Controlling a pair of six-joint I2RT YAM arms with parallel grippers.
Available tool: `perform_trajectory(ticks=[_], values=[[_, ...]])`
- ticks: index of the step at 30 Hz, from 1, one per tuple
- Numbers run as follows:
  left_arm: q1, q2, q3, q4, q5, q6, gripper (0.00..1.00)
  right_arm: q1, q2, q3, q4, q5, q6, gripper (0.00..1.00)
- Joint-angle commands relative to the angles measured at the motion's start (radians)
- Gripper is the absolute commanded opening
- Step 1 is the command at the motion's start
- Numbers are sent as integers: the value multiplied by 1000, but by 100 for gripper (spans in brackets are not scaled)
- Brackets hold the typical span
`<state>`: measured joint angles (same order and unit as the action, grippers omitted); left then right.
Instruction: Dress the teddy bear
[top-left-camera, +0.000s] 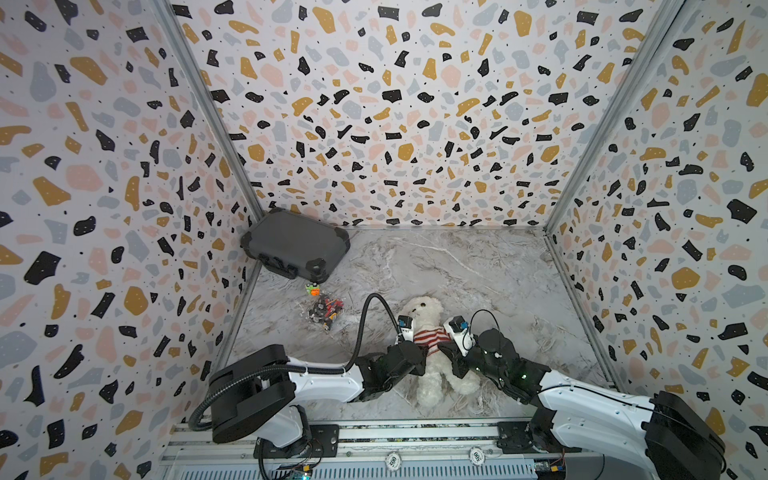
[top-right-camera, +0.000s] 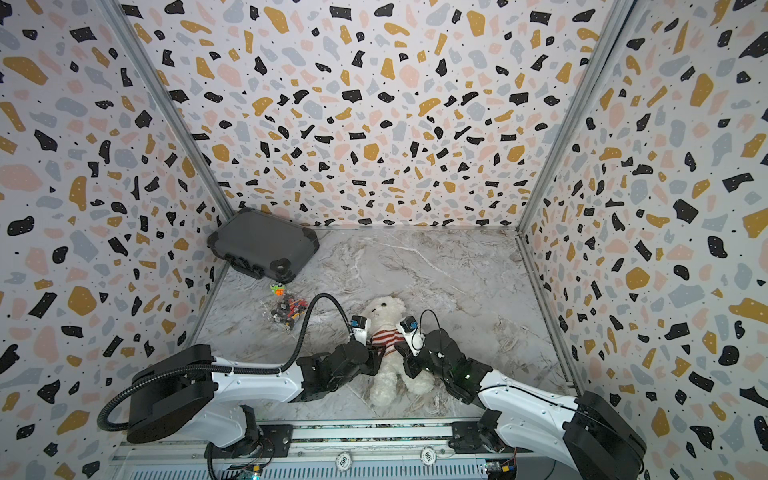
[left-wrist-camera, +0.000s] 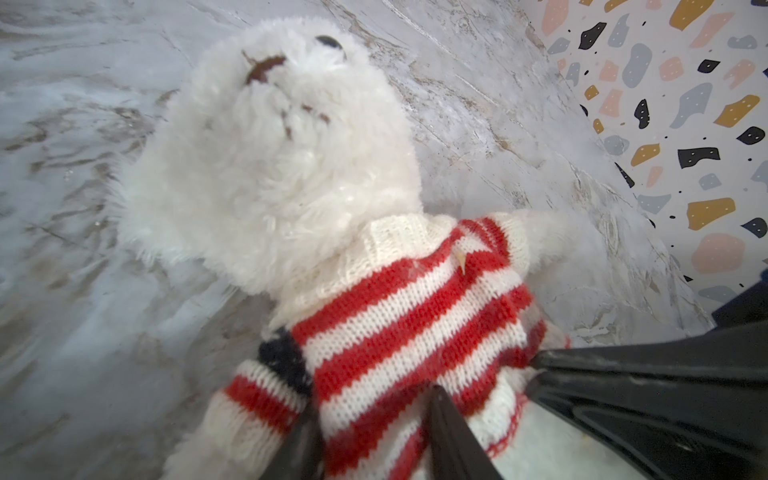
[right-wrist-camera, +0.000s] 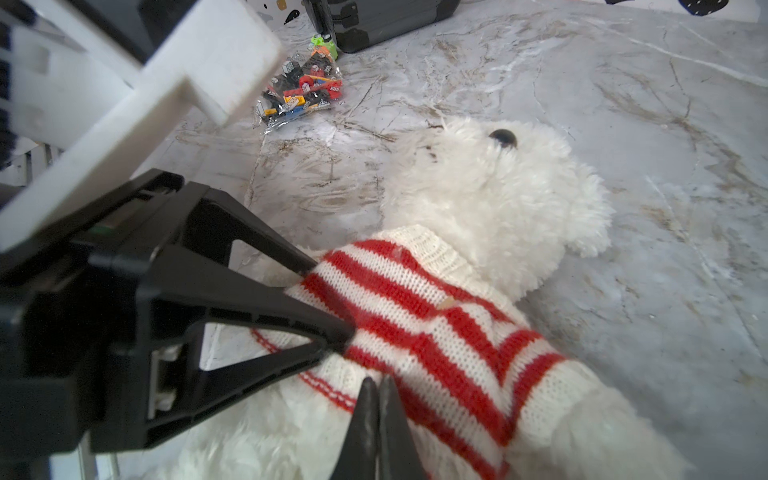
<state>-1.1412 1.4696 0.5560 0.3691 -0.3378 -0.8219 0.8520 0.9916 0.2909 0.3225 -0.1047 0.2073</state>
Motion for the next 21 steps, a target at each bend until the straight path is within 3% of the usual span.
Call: perform_trajectory(ticks=[1,15,21], values=[[0,-22,-22,45,4,-1,42,3,-20,-3,-26,10,12,1],[13,-136,-52,84,60,-11,54,2,-40,-38,-12,27,31,0],[17,-192,-20,19,31,5,55,4,-41,-53,30,3,45,0]])
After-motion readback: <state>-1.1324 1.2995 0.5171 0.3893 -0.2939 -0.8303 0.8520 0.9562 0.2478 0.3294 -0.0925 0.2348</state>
